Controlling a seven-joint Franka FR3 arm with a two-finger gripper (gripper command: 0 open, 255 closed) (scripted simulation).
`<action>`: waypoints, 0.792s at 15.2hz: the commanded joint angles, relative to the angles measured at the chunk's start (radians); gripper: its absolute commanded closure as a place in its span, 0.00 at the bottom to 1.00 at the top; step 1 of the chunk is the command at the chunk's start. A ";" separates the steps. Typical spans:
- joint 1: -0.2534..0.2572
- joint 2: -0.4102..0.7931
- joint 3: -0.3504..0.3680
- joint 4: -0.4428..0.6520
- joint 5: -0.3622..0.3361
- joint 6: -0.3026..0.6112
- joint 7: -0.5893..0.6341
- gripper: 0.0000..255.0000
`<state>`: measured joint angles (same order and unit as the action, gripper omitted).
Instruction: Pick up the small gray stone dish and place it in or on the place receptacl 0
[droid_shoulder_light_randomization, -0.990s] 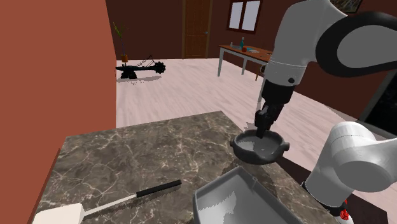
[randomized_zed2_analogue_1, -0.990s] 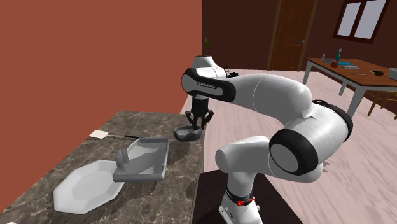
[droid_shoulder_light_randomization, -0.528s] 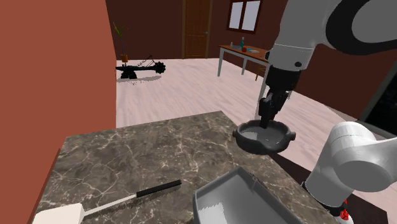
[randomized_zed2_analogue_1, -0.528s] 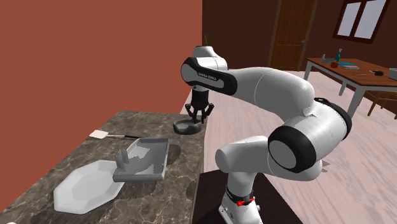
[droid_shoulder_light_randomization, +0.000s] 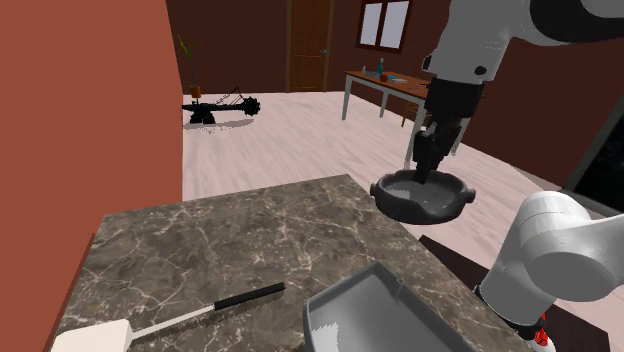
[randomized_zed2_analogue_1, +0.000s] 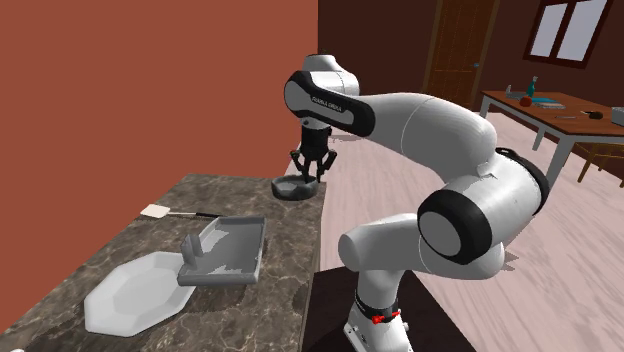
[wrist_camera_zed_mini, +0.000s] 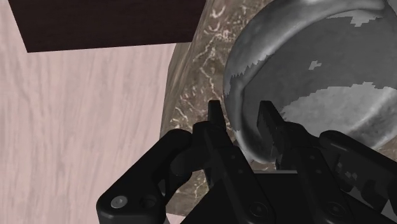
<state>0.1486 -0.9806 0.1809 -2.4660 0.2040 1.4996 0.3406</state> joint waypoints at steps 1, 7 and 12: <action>-0.002 0.011 -0.003 0.036 -0.003 -0.025 0.003 1.00; -0.006 0.046 -0.012 0.136 -0.012 -0.090 0.010 1.00; 0.003 0.057 0.030 0.193 0.021 -0.127 0.060 1.00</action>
<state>0.1487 -0.9263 0.1973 -2.2878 0.2136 1.3811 0.3846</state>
